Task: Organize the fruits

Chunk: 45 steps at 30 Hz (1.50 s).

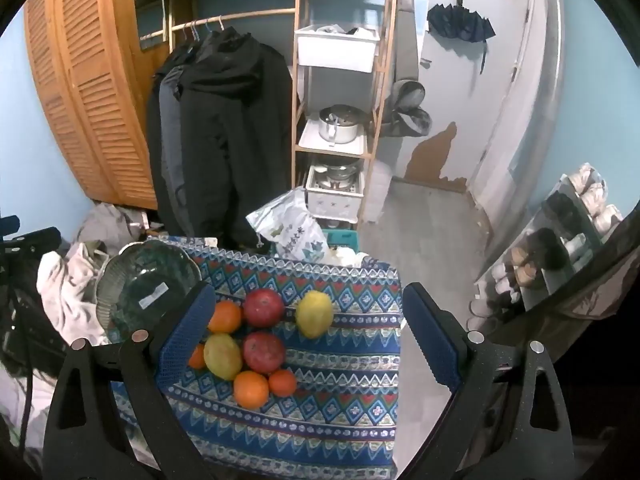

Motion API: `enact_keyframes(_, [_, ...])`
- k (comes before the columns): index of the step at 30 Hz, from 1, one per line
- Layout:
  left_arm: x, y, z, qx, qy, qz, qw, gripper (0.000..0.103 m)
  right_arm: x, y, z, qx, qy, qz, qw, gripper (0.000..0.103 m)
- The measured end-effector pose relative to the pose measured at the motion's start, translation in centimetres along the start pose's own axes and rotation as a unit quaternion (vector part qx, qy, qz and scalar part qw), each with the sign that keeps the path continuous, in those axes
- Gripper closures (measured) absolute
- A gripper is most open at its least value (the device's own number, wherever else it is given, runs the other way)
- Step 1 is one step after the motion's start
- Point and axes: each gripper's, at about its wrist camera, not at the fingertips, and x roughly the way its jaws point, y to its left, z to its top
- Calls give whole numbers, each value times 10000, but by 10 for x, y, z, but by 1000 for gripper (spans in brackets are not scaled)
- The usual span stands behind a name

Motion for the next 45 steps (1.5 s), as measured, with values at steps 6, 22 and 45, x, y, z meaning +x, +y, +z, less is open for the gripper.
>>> enact_keyframes(6, [3, 0, 1, -36, 9, -39, 10000, 2, 2, -4, 1, -3, -6, 66, 10000, 10])
enact_keyframes(22, [4, 1, -1, -121, -30, -258, 9996, 2, 2, -2, -1, -7, 14, 87, 10000, 10])
enact_keyframes(45, [3, 1, 1, -113, -73, -226, 9997, 2, 4, 5, -6, -26, 8, 123, 9999, 10])
